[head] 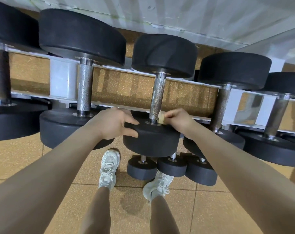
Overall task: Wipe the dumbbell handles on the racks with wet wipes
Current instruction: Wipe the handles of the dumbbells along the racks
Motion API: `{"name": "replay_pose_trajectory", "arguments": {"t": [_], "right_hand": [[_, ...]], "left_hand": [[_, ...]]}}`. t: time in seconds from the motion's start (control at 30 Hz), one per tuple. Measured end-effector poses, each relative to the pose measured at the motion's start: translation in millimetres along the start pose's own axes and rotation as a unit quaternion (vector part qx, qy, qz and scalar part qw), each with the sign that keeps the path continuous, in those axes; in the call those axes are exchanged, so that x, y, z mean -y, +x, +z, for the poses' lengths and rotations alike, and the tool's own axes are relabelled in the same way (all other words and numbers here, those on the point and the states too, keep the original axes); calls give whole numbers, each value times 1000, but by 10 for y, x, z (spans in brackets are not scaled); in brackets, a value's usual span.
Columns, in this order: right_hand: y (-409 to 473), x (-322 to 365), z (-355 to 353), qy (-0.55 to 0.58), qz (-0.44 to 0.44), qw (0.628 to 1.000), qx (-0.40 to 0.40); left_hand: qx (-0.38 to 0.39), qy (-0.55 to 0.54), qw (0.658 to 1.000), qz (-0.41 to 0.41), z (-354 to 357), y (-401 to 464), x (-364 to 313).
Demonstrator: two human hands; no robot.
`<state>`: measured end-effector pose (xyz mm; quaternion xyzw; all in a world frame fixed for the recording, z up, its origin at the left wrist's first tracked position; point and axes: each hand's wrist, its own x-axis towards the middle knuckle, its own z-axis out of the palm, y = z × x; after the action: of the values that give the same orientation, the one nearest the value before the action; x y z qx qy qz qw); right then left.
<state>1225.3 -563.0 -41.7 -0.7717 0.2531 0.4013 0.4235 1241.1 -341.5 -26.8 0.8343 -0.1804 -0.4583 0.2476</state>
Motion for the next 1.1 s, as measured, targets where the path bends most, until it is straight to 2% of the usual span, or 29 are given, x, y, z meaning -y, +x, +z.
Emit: {"name": "replay_pose_trajectory", "arguments": {"t": [0.1, 0.2, 0.27, 0.33, 0.37, 0.43, 0.53, 0.57, 0.63, 0.7, 0.83, 0.9, 0.93, 0.97, 1.0, 1.07, 1.1], "right_hand": [[-63, 98, -17, -5, -36, 996, -83], [-183, 298, -52, -138, -192, 961, -141], [-215, 483, -71, -139, -243, 950, -140], [-155, 670, -70, -171, -242, 949, -108], [-101, 740, -69, -233, -262, 931, -103], [35, 798, -53, -363, -309, 872, -108], [163, 702, -11, -513, -308, 795, -105], [171, 672, -1, -537, -305, 780, -101], [131, 685, 41, -551, -296, 777, -78], [51, 686, 105, -531, -295, 793, -41], [-77, 625, 313, -515, -192, 834, 54], [-133, 637, 309, -526, -169, 825, 115], [-150, 694, 283, -539, -179, 814, 118], [-145, 753, 230, -546, -198, 808, 99], [-133, 829, 166, -520, -201, 829, 50], [-78, 997, 73, -544, -254, 798, -60], [-45, 1045, 61, -565, -285, 770, -82]], "left_hand": [[-1, 4, 1000, -13, -16, -36, -37], [5, 9, 1000, -23, -23, -64, -74], [6, 7, 1000, -24, -23, -68, -78], [3, 10, 1000, -19, -18, -54, -66], [1, 10, 1000, -17, -14, -46, -58], [-2, 12, 1000, -9, -6, -31, -34], [1, 23, 1000, 2, 0, -8, -5], [0, 21, 1000, 5, 1, 0, 4], [-2, 14, 1000, 8, -1, 10, 20], [-1, 17, 1000, 8, 6, 4, 17], [5, 43, 999, 3, -1, -15, -6], [7, 51, 999, 5, -12, -20, -11], [9, 55, 998, 7, -16, -17, -8], [11, 58, 998, 10, -22, -12, -3], [14, 60, 998, 12, -25, -6, 4], [15, 57, 998, 15, -23, 6, 18], [14, 54, 998, 16, -22, 10, 20]]}}
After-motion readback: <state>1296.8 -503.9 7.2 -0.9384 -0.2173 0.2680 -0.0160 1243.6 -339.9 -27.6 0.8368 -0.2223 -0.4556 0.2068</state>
